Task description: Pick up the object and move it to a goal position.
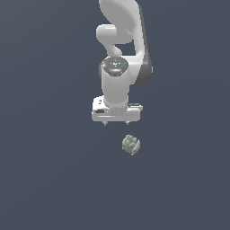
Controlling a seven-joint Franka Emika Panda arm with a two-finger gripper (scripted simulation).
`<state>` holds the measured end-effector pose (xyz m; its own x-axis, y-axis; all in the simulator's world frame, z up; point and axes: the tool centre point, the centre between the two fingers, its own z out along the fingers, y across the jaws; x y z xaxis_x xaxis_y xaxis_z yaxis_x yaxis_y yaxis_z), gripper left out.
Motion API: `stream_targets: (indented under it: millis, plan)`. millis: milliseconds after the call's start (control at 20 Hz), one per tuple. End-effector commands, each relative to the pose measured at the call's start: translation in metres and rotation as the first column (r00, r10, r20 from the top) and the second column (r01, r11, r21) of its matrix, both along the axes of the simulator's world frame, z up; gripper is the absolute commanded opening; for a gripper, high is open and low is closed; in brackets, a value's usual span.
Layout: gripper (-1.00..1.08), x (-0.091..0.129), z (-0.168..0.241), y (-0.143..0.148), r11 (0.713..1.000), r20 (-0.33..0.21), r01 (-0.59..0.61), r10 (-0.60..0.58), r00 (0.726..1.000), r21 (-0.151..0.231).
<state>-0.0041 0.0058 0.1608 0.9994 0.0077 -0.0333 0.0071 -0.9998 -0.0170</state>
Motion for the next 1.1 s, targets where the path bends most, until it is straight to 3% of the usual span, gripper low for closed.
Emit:
stream_targets:
  millis: [0, 450, 1050]
  plan:
    - [1.00, 0.000, 0.000, 0.000, 1.000, 0.000, 0.000, 0.000, 1.000, 0.000]
    - [1.00, 0.009, 0.004, 0.036, 0.999, 0.022, -0.034, 0.034, 0.999, 0.018]
    - [1.00, 0.013, 0.002, 0.039, 0.994, 0.024, -0.108, 0.108, 0.994, 0.015]
